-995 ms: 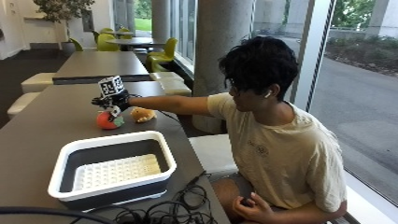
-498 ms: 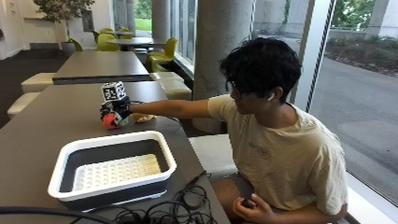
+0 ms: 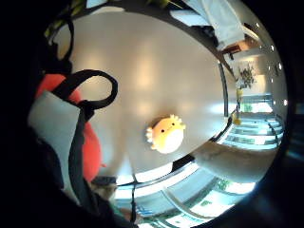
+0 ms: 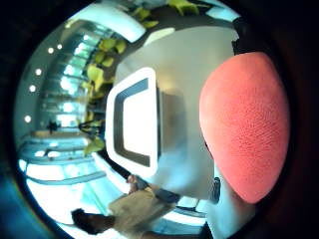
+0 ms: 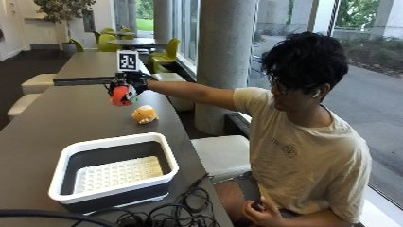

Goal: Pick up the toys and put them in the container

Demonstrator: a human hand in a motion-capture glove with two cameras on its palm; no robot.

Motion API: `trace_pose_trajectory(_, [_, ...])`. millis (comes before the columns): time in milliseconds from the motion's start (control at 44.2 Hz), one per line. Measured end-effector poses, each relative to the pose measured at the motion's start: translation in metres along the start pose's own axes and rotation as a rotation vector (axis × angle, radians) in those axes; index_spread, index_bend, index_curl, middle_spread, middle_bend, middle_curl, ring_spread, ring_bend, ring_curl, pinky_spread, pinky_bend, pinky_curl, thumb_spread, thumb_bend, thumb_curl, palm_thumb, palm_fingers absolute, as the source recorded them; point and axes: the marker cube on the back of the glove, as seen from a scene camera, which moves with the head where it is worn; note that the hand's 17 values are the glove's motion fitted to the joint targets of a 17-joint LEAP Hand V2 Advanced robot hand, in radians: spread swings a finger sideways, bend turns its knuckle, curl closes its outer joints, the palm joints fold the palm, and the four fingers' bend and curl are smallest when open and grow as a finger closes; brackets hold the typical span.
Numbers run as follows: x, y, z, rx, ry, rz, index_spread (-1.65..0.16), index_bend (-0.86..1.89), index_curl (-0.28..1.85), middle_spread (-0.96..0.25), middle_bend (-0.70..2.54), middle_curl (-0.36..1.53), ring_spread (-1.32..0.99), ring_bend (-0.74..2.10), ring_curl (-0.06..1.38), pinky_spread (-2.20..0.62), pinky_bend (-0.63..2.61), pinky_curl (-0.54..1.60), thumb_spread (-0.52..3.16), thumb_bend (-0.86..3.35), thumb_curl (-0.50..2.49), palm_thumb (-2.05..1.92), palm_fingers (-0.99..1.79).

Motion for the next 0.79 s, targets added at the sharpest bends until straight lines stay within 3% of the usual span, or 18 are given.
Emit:
trace_pose_trajectory(158, [-0.07, 0.015, -0.051, 0.059, -0.11, -0.017, -0.36, 0.28, 0.22, -0.32, 0.46, 0.39, -0.45, 0.79, 0.51, -0.41, 0.99, 0.4, 0.86, 0.22, 0.67, 0.74, 0.83])
trace_pose_trajectory(362, [-0.16, 0.018, -0.093, 0.09, -0.11, -0.201, -0.38, 0.32, 0.27, -0.36, 0.48, 0.45, -0.49, 0.8, 0.54, -0.41, 0.98, 0.41, 0.77, 0.19, 0.74, 0.73, 0.84])
trace_pose_trajectory(792, [-0.293, 0.003, -0.11, 0.077, -0.102, -0.306, -0.4, 0.31, 0.37, -0.39, 0.47, 0.56, -0.52, 0.82, 0.61, -0.41, 1.05, 0.45, 0.7, 0.12, 0.84, 0.7, 0.74])
